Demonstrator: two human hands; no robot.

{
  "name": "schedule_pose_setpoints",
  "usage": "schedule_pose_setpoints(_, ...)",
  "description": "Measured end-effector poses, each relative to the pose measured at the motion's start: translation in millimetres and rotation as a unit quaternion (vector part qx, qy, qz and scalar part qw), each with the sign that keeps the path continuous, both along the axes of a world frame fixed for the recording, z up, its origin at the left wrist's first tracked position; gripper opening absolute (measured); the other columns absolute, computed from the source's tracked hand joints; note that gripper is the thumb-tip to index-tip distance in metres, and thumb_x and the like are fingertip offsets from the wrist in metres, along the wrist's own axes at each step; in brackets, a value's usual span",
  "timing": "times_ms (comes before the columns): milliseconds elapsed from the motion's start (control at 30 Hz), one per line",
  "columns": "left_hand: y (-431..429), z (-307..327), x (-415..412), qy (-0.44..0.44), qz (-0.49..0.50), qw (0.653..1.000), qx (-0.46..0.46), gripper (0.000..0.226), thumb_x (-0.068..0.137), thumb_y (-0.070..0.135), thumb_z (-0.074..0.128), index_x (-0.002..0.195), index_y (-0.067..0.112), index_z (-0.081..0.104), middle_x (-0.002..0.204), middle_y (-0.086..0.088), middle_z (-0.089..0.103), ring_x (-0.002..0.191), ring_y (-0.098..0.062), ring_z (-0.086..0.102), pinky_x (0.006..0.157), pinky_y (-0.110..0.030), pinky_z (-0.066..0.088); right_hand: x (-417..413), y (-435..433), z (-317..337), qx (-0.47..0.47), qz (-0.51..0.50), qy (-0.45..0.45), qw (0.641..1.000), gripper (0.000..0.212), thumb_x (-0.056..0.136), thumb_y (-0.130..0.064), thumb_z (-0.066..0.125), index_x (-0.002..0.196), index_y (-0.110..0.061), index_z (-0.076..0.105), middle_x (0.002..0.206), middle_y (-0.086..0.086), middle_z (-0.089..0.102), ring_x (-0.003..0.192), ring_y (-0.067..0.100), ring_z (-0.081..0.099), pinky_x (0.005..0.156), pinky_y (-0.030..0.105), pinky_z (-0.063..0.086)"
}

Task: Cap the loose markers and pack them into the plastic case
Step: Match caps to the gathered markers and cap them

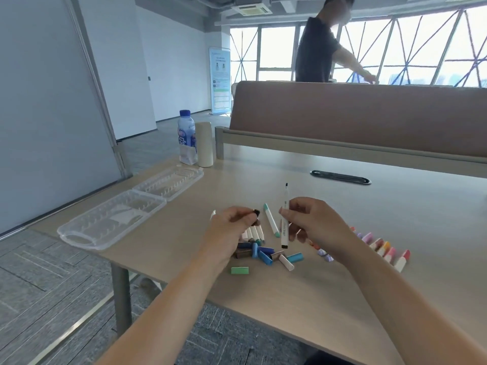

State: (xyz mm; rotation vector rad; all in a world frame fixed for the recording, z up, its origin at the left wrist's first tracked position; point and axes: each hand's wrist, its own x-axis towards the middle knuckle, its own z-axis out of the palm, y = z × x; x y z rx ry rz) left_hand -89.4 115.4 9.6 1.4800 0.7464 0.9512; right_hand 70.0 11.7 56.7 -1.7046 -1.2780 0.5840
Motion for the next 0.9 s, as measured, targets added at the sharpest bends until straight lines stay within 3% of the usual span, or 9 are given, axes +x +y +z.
schedule_pose_setpoints(100,14,10,-8,-0.109,0.007,0.99,-0.092,0.023,0.097,0.006,0.056,0.107,0.019,0.072,0.079,-0.006,0.074,0.056,-0.006,0.049,0.057,-0.021,0.036,-11,6,-1,-0.042,0.063,-0.035,0.997,0.019,0.099,-0.022,0.058,0.093,-0.007,0.068,0.072,0.006,0.071,0.054,0.013,0.064,0.056,0.024,0.049)
schedule_pose_setpoints(267,25,22,-16,-0.194,0.027,0.968,-0.158,0.013,0.095,0.006,0.059,0.102,0.007,0.07,0.084,-0.014,0.074,0.058,-0.012,0.052,0.052,-0.021,0.042,-26,15,0,-0.086,0.131,-0.056,0.986,0.016,0.098,-0.023,0.057,0.089,-0.014,0.067,0.073,-0.005,0.073,0.06,0.012,0.069,0.058,0.02,0.054)
schedule_pose_setpoints(400,29,20,-17,-0.169,0.037,0.972,-0.158,0.012,0.095,0.008,0.062,0.1,0.01,0.073,0.085,-0.013,0.074,0.061,-0.013,0.055,0.056,-0.023,0.044,-29,19,2,-0.087,0.135,-0.081,0.984,0.021,0.098,-0.027,0.058,0.096,-0.01,0.069,0.071,-0.005,0.072,0.059,0.011,0.068,0.06,0.023,0.056)
schedule_pose_setpoints(567,26,18,-17,-0.166,0.034,0.973,-0.159,0.013,0.094,0.007,0.062,0.104,0.009,0.071,0.092,-0.015,0.076,0.063,-0.013,0.055,0.058,-0.025,0.044,-31,20,5,-0.097,0.143,-0.103,0.98,0.015,0.097,-0.029,0.06,0.091,-0.019,0.07,0.066,-0.013,0.069,0.056,0.005,0.065,0.06,0.02,0.054)
schedule_pose_setpoints(733,21,20,-15,-0.169,0.019,0.975,-0.146,0.013,0.095,0.008,0.06,0.106,0.009,0.069,0.093,-0.015,0.076,0.062,-0.012,0.056,0.06,-0.025,0.043,-33,20,3,-0.097,0.145,-0.103,0.979,0.017,0.096,-0.03,0.062,0.089,-0.018,0.071,0.067,-0.007,0.069,0.059,0.007,0.065,0.059,0.02,0.053)
schedule_pose_setpoints(900,24,22,-19,-0.177,0.031,0.973,-0.147,0.015,0.094,0.008,0.062,0.106,0.01,0.071,0.094,-0.016,0.075,0.063,-0.012,0.058,0.06,-0.025,0.045,-33,21,4,-0.078,0.133,-0.122,0.981,0.014,0.096,-0.032,0.06,0.088,-0.027,0.07,0.07,-0.007,0.067,0.064,0.007,0.065,0.06,0.015,0.053)
